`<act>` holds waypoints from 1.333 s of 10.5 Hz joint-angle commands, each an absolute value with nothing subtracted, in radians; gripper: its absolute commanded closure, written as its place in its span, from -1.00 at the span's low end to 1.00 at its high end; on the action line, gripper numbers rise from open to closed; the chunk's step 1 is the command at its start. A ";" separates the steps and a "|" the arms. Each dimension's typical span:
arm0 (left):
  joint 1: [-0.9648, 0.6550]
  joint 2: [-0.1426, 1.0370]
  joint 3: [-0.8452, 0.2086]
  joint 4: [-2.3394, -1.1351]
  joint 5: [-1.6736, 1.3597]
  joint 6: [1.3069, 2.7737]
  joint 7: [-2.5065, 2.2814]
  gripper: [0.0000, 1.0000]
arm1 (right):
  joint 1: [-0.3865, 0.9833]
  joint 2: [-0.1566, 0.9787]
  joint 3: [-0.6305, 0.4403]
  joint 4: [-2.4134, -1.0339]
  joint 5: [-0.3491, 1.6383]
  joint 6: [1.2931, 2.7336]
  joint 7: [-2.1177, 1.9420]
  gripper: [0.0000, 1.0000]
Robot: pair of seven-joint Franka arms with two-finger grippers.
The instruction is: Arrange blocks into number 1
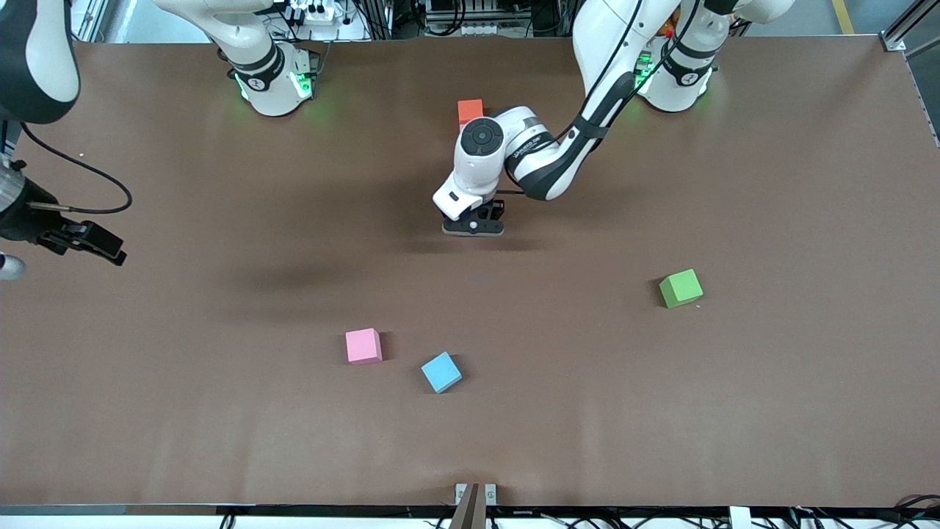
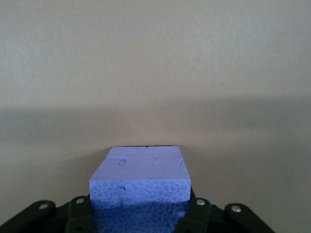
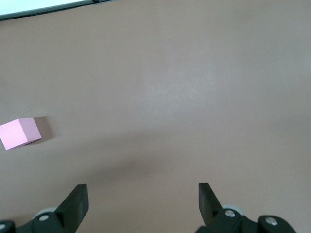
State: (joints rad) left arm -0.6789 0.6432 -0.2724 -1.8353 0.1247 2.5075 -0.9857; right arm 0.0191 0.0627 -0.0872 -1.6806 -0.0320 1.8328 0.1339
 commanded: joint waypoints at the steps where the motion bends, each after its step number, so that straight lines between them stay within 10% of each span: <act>1: -0.676 0.638 -0.282 -1.856 0.146 2.503 -1.031 1.00 | 0.020 0.086 -0.092 -1.579 -0.020 1.708 0.117 -1.00; 2: -0.675 0.640 -0.282 -1.858 0.146 2.503 -1.032 1.00 | 0.020 0.093 -0.092 -1.544 -0.020 1.668 0.118 -1.00; 3: -0.675 0.640 -0.282 -1.859 0.144 2.503 -1.032 0.22 | 0.026 0.094 -0.092 -1.530 -0.020 1.660 0.118 -1.00; 4: -0.673 0.638 -0.282 -1.861 0.144 2.503 -1.038 -0.99 | 0.031 0.094 -0.092 -1.516 -0.020 1.654 0.118 -1.00; 14: -0.370 0.174 -0.285 -1.678 0.143 2.040 -1.024 -1.00 | 0.049 0.094 -0.091 -1.485 -0.018 1.543 0.130 -1.00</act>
